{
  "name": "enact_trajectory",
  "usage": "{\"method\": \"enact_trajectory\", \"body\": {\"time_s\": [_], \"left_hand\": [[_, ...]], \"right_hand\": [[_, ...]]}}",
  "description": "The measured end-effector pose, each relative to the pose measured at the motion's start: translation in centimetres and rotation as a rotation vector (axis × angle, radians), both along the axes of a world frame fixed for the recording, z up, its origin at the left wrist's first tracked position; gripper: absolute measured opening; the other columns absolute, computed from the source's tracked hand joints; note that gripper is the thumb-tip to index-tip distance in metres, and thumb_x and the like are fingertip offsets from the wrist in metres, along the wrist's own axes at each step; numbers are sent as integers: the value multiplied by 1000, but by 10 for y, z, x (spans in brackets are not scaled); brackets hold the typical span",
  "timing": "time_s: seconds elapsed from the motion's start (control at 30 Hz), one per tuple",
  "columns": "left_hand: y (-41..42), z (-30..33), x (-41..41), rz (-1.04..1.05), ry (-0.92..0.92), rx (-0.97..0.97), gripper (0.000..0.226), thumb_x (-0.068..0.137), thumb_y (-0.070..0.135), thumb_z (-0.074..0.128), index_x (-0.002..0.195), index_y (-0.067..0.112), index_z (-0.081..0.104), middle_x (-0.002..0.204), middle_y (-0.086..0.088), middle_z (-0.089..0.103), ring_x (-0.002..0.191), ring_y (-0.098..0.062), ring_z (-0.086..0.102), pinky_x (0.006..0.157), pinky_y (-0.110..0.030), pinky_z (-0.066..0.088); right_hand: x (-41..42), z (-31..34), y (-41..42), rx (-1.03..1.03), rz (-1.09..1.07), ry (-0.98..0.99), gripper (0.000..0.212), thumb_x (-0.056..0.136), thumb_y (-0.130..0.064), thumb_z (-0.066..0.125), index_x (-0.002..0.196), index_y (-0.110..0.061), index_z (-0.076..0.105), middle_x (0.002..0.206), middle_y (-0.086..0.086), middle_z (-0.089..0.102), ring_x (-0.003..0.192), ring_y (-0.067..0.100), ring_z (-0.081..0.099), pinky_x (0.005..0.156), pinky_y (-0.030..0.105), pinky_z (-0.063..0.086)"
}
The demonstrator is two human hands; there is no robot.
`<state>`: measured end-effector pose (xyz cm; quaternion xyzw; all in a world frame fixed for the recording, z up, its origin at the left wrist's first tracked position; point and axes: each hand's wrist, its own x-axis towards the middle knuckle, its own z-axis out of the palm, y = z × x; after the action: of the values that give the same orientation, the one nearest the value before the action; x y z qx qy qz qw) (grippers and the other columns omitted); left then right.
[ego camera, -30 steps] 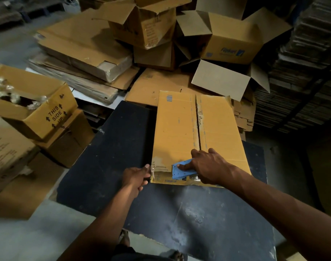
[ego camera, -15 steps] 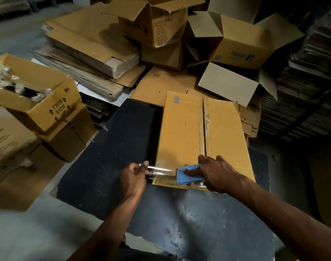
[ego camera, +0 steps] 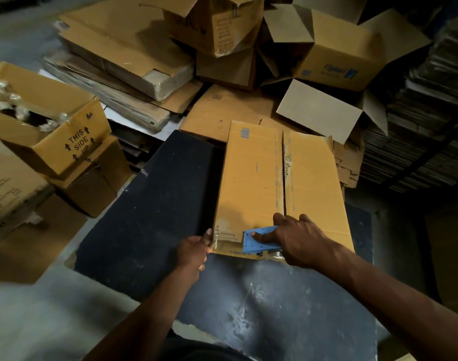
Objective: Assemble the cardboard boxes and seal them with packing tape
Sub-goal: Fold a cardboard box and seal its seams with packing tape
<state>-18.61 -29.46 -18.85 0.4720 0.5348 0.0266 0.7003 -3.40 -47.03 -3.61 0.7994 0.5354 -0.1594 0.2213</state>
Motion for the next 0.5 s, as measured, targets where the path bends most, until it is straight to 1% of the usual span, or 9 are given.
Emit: {"method": "enact_trajectory", "body": {"time_s": [0.07,0.17,0.23,0.3,0.33,0.4,0.43,0.47,0.5], "left_hand": [[0,-4,-2,-53,73,-125,51,89,61,69,76,14,56,57,1,45,42,-9,32,43,-18,19],[-1,-4,-7,-124,175,-300,72,61,88,68,78,20,53,56,4,41,46,-9,30,46,-21,20],[-1,-4,-6,-135,158,-336,77,49,92,67,76,22,49,56,5,38,47,-9,29,48,-22,21],[0,-4,-7,-94,111,-285,75,49,90,66,75,22,49,58,4,38,47,-10,30,50,-22,22],[2,-3,-8,-73,84,-163,78,51,93,64,77,20,52,60,3,42,48,-12,34,50,-23,24],[7,-3,-14,-25,33,267,87,62,101,53,82,17,60,69,3,57,57,-20,54,55,-27,37],[8,0,-19,-29,-41,522,79,71,95,50,87,19,63,76,5,63,69,-20,62,60,-28,43],[6,3,-22,-70,-156,805,64,78,84,54,94,23,65,87,8,67,81,-17,66,65,-28,47],[2,9,-22,-176,-309,1081,53,81,71,63,102,23,69,99,9,69,92,-13,66,74,-28,51]], "right_hand": [[-1,-1,-1,2,0,-7,80,98,-28,62,158,-53,15,124,3,41,116,26,53,93,41,37],[-2,-1,-1,3,3,-13,80,99,-28,62,159,-52,14,126,4,42,115,27,54,92,42,38],[-2,0,1,2,6,-9,79,99,-28,62,159,-51,17,126,4,42,115,27,54,92,42,39],[-4,2,1,-12,11,4,79,98,-29,62,159,-50,17,126,4,42,115,27,55,92,42,40],[-5,4,1,-20,12,0,79,98,-29,62,159,-50,16,126,5,42,115,27,55,92,43,40],[-4,7,2,-38,3,12,81,96,-30,63,159,-51,15,125,6,44,115,28,54,93,44,41],[-4,8,2,-48,-1,25,83,95,-30,64,158,-51,15,125,6,44,115,28,54,93,45,41],[-5,8,2,-61,-1,30,84,94,-30,65,158,-51,15,126,7,45,115,29,54,94,45,42],[-6,10,3,-73,4,29,84,94,-30,66,158,-51,16,126,7,46,115,29,54,94,46,42]]}}
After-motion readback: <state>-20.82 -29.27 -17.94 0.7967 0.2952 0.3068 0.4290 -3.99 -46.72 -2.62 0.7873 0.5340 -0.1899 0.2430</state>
